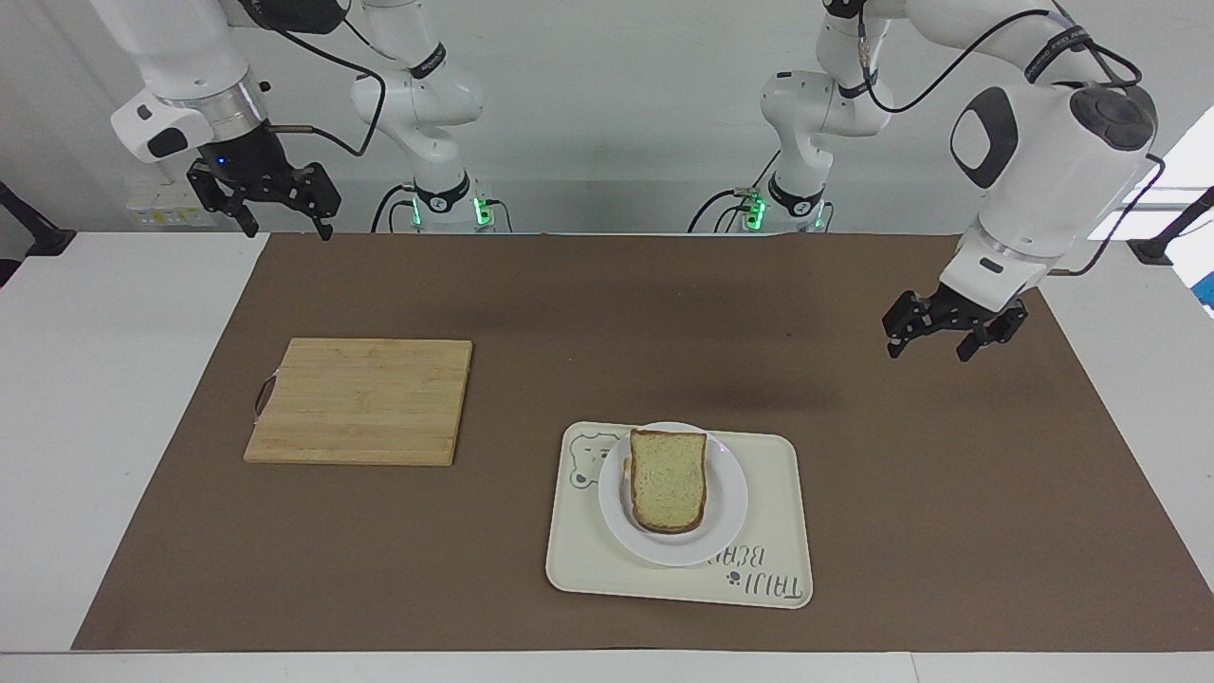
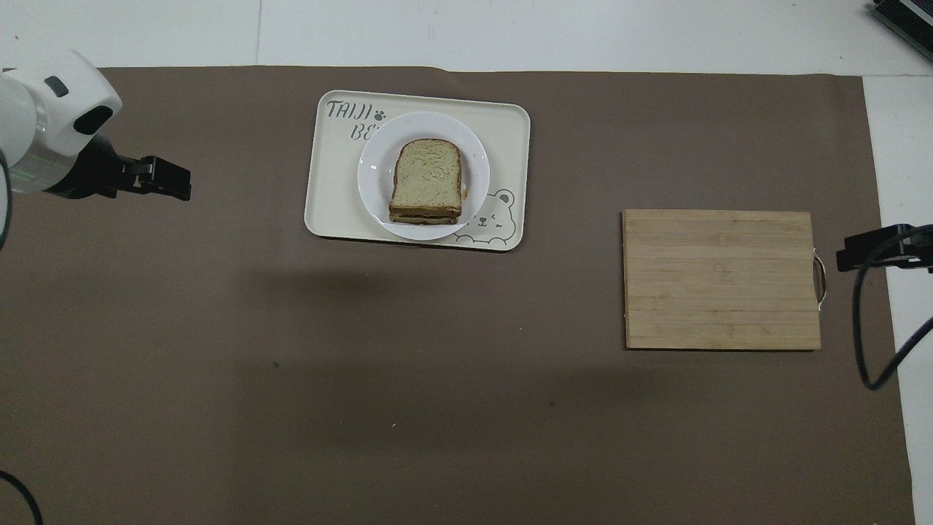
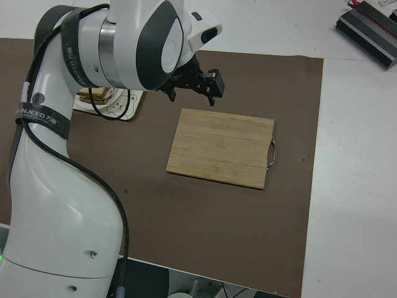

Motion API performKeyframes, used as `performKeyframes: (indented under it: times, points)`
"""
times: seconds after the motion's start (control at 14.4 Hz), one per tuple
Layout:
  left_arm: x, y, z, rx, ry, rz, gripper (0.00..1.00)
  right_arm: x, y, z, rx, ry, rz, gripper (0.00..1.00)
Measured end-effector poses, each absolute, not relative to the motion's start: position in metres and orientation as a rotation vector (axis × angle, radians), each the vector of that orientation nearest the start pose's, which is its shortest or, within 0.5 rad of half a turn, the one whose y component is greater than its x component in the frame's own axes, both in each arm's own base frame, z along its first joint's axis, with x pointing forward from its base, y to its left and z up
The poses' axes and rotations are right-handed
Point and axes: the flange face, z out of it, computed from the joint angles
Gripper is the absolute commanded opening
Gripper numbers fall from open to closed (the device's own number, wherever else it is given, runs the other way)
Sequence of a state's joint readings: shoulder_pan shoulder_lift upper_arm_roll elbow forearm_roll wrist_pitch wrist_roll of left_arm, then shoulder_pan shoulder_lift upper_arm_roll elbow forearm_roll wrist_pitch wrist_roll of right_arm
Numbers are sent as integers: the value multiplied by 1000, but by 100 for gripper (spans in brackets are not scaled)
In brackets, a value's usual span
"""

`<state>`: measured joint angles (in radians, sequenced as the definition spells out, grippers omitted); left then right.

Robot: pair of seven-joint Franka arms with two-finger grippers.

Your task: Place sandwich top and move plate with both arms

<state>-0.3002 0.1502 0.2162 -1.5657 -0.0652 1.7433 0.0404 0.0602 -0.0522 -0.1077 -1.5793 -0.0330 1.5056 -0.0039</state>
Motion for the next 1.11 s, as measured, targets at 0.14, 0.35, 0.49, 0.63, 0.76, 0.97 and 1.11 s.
performKeyframes:
  times: [0.14,0.35,0.49,0.63,0.76,0.97,1.11]
  points:
    - [595,-71,567,-3173,209,-2,100,531,-31,643,-3167,73,36,100]
    - [583,-79,574,-3169,240,54,100,531,-32,643,-3167,75,36,100]
    - [583,-77,575,-3167,237,52,100,531,-31,643,-3167,74,36,100]
    - [584,-71,581,-3167,234,32,100,531,-31,643,-3167,74,36,100]
    - [582,-63,599,-3169,222,-12,100,531,-32,643,-3167,75,36,100]
    - [567,-39,622,-3179,179,1,100,531,-32,643,-3167,75,36,100]
    - [552,-34,638,-3179,182,11,100,531,-32,643,-3167,75,36,100]
